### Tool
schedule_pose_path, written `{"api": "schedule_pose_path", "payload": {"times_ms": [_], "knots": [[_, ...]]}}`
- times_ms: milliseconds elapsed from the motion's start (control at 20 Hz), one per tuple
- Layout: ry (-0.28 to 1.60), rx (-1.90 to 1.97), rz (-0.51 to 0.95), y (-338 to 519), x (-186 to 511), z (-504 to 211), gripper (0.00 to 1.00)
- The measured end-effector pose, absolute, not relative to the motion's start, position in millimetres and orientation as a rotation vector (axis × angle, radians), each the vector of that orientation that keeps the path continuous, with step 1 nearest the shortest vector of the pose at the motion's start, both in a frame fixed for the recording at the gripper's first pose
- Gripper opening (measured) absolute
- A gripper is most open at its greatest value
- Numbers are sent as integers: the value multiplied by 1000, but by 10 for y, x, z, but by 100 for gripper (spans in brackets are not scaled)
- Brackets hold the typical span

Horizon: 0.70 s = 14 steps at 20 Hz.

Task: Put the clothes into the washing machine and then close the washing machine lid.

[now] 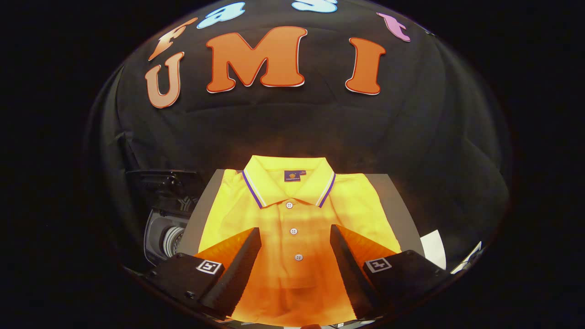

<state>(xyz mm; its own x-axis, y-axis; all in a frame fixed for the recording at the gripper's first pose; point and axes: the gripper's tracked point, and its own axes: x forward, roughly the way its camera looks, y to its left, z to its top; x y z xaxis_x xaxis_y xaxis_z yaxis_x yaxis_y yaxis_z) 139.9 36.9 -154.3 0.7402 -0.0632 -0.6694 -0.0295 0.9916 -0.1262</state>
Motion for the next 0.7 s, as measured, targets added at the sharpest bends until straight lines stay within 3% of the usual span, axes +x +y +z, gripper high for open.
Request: {"api": "schedule_pose_path", "payload": {"times_ms": [700], "knots": [[751,-90,28,337,1518,-1903,99]]}}
